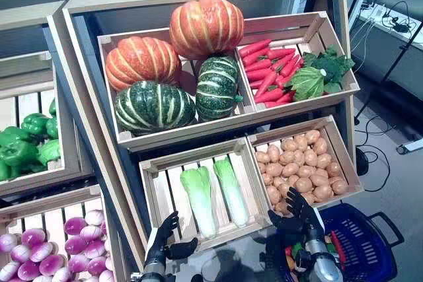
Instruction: Put vegetables into the basket
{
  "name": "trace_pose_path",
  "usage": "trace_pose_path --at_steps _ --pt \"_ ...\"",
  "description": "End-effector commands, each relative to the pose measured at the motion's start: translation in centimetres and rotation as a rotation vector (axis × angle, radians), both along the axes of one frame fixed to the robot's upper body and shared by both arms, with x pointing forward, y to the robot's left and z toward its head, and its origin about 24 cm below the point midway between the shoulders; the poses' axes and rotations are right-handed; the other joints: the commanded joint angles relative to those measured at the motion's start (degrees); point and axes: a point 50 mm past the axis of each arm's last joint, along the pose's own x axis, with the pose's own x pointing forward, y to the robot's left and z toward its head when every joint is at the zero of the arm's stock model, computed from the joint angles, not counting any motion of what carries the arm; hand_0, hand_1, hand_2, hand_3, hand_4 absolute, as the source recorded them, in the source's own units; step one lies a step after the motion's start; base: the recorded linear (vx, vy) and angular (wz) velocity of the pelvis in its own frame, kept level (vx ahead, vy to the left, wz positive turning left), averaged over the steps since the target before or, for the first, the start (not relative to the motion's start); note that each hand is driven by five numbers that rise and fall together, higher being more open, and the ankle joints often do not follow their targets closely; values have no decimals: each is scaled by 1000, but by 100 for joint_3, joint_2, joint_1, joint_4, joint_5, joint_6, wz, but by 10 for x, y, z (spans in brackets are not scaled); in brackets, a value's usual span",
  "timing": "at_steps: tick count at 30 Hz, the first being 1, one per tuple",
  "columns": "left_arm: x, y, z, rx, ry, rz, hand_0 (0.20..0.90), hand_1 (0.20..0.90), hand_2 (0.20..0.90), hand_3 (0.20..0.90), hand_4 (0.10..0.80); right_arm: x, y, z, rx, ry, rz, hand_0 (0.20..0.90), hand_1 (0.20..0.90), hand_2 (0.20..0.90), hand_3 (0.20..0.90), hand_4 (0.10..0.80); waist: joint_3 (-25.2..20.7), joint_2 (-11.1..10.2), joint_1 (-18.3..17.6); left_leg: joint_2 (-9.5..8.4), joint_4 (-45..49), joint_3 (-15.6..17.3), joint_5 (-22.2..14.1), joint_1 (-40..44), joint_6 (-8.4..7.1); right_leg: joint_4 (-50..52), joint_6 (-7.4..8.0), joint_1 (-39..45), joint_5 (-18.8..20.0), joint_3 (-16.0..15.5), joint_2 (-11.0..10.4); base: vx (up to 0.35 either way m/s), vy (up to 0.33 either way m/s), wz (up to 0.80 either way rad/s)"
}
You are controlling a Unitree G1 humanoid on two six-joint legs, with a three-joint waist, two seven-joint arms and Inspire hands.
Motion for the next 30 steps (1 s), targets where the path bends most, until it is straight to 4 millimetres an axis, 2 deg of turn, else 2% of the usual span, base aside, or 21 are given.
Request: trace_pose_path --at_steps 1,6,14,17,19,22,26,30 --pt "43 16 26 35 -171 13 900 900 900 900 800 39 0 36 57 -255 -125 900 900 900 900 800 -16 -200 108 -149 90 237 -733 478 -73 9 31 -193 304 271 -211 0 0 0" --pt "46 14 27 35 -175 2 900 900 900 900 800 39 4 33 69 -237 -121 900 900 900 900 800 -7 -188 123 -143 105 227 -725 481 -77 15 19 -179 313 247 -216 0 0 0" --pt "58 5 36 174 -212 -147 900 900 900 900 800 48 5 40 48 -256 -98 900 900 900 900 800 48 -136 115 -131 103 229 -706 461 -89 17 12 -209 337 256 -223 0 0 0" --pt "61 12 37 129 -185 -104 900 900 900 900 800 46 5 39 37 -238 -99 900 900 900 900 800 37 -108 76 -136 85 245 -702 481 -86 9 19 -205 335 290 -219 6 10 0" --pt "64 15 40 171 -204 -140 900 900 900 900 800 44 3 37 26 -222 -104 900 900 900 900 800 12 -93 40 -129 76 271 -703 500 -85 9 25 -199 329 309 -215 11 16 0" --pt "76 18 56 329 -289 -232 900 900 900 900 800 44 -1 38 15 -213 -96 900 900 900 900 800 -5 -66 -14 -117 80 314 -704 518 -99 9 33 -193 331 333 -214 0 0 0" --pt "95 28 85 704 -443 -390 900 900 900 900 800 46 -10 41 -6 -221 -78 900 900 900 900 800 -29 3 -120 -107 97 371 -685 520 -116 13 42 -211 330 402 -210 9 33 -1" --pt "106 51 108 1074 -519 -526 900 900 900 900 800 48 -17 48 -37 -249 -63 900 900 900 900 800 -55 60 -228 -112 118 433 -672 520 -118 30 56 -235 326 485 -212 22 49 -7"
